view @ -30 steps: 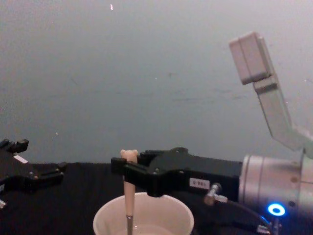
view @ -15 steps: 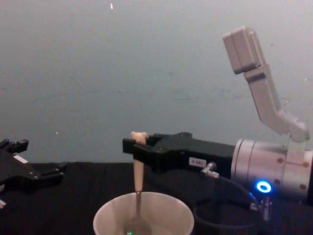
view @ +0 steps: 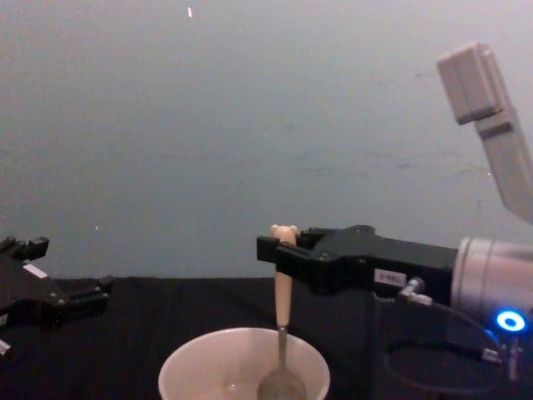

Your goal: Pick up the stirring spoon with one hand, stir inside the cup, then place it back in its original position.

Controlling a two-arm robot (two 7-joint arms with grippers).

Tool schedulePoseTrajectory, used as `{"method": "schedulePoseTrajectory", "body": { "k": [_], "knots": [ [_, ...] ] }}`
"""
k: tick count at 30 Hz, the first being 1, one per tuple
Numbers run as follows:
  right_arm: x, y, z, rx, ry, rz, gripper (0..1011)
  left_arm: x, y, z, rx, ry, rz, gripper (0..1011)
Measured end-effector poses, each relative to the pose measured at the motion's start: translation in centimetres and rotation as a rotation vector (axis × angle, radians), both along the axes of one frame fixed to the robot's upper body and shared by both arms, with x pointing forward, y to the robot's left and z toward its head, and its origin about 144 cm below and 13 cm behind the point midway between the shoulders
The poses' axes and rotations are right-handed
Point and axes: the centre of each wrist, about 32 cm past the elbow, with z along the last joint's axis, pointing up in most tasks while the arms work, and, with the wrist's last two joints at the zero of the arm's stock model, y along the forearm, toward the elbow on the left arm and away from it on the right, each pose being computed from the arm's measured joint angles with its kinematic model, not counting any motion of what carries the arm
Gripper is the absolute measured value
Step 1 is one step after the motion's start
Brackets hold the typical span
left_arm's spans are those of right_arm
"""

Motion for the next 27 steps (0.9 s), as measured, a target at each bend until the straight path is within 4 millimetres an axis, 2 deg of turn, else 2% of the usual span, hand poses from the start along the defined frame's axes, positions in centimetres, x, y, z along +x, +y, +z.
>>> {"method": "schedulePoseTrajectory", "body": {
  "k": [6, 13, 27],
  "knots": [
    [-1.3, -0.9, 0.1, 0.006, 0.007, 0.032, 217, 0.0, 0.0, 0.0, 0.0, 0.0, 0.0, 1001],
    [-2.7, -0.3, 0.0, 0.014, 0.021, 0.087, 217, 0.0, 0.0, 0.0, 0.0, 0.0, 0.0, 1001],
    [-1.9, 2.4, 0.2, 0.039, 0.021, 0.111, 217, 0.0, 0.0, 0.0, 0.0, 0.0, 0.0, 1001]
  ]
}}
